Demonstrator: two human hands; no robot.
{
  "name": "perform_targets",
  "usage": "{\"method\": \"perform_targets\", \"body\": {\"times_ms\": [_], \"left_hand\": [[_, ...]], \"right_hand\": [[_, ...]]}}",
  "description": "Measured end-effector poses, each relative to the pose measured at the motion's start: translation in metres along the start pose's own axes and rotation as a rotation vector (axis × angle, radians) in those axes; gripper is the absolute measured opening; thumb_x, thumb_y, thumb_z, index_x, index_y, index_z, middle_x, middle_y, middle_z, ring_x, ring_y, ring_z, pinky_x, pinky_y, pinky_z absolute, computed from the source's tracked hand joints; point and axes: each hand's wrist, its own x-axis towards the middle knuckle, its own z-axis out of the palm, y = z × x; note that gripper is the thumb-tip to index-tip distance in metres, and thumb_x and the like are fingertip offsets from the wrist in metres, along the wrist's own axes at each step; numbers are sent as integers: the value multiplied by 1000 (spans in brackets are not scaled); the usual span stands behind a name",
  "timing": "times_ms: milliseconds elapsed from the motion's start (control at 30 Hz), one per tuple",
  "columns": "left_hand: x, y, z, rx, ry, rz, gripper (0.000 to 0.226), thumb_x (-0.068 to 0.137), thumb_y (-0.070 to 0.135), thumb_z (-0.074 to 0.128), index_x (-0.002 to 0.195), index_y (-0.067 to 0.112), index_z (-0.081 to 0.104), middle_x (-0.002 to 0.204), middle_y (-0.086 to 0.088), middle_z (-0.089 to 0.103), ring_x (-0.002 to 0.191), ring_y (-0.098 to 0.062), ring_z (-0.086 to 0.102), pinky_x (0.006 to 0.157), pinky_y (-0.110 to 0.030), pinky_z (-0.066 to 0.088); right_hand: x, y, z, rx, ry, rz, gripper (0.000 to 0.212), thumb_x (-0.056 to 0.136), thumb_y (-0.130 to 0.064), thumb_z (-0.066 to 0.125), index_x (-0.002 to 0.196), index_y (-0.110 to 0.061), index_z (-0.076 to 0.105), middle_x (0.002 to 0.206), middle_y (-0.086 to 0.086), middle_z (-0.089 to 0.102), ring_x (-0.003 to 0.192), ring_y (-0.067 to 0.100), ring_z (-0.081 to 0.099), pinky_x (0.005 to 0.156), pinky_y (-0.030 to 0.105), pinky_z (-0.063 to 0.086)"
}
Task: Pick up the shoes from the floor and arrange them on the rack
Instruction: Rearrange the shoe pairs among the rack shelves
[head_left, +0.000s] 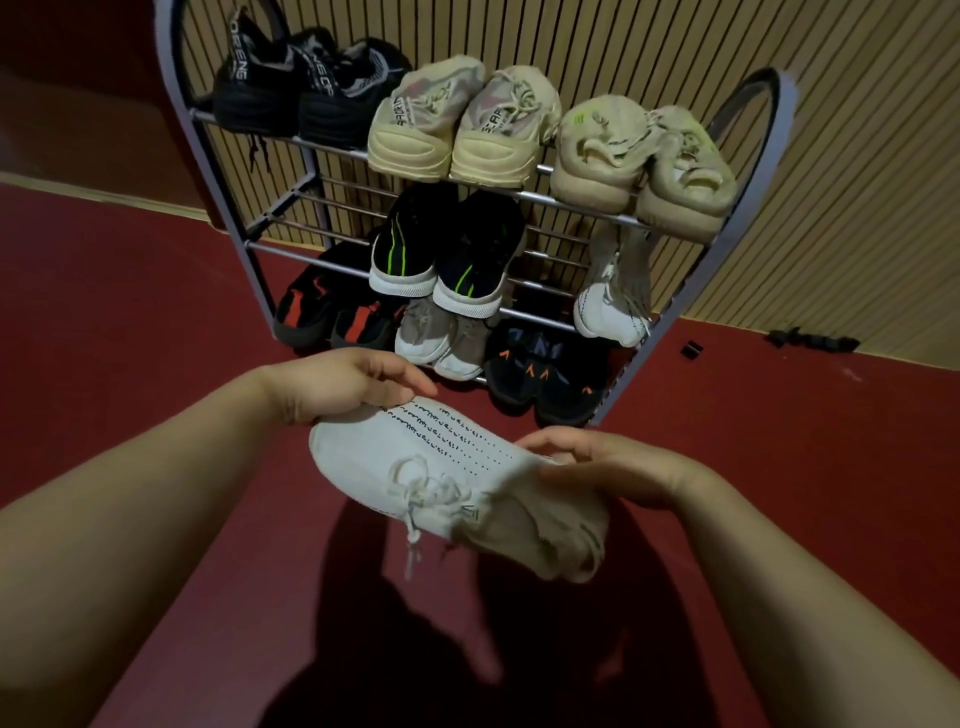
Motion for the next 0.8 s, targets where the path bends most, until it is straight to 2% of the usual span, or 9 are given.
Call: {"method": "perform_targets", "body": {"times_ms": [100,200,267,367,467,567,667,733,800], "left_hand": [[6,5,1,-10,58,-16,24,93,15,53,115,19,64,111,-5,69,105,-18,63,90,-28,51],[16,7,0,-409,294,10,30,95,29,49,120,17,59,103,-3,69,97,-19,63,79,-31,54],[18,3,2,-604,369,-7,34,92,46,46,119,26,55,97,4,68,95,-15,60,77,-31,50],[17,-12,21,-635,259,-120,73,74,59,51,141,33,35,129,-4,55,108,-22,60,80,-37,53],[19,-6,55,-660,114,-89,92,66,53,70,142,48,19,133,-8,52,105,-29,64,85,-44,54],[30,7,85,-611,75,46,79,82,20,71,140,44,22,128,0,60,102,-21,67,74,-38,58],[37,4,99,-586,176,70,87,84,-3,63,145,38,17,130,0,58,100,-16,66,64,-31,57],[39,-4,98,-588,142,87,88,82,-4,64,144,40,21,131,1,58,103,-17,66,72,-37,58],[39,-8,96,-516,103,99,90,80,-1,69,145,39,21,132,4,56,109,-14,63,81,-37,57]], "right_hand": [[-4,6,0,167,71,-66,41,91,-23,56,129,-9,53,120,2,63,104,7,61,84,19,48],[-6,13,-1,336,185,-116,55,85,-26,53,137,-13,45,131,-2,58,117,12,57,97,25,47],[-5,20,3,412,262,-146,59,86,-29,53,142,-17,40,139,0,52,125,15,52,105,28,41],[-1,25,12,477,375,-190,50,92,-19,49,141,-23,38,139,-6,49,117,-1,55,91,14,45],[6,25,22,430,415,-207,54,94,-12,46,145,-24,30,141,-9,44,117,-9,51,91,9,42],[14,29,35,417,421,-184,61,90,-21,53,146,-25,29,138,-10,48,121,0,52,102,23,43],[17,32,38,439,448,-145,49,96,-17,52,141,-22,33,110,2,60,95,9,63,79,17,51],[20,33,38,378,488,-112,53,94,-25,55,141,-18,31,94,7,57,83,12,60,69,12,49],[21,29,40,388,560,-111,64,84,-32,59,139,-16,29,94,1,56,82,7,59,68,14,49]]}}
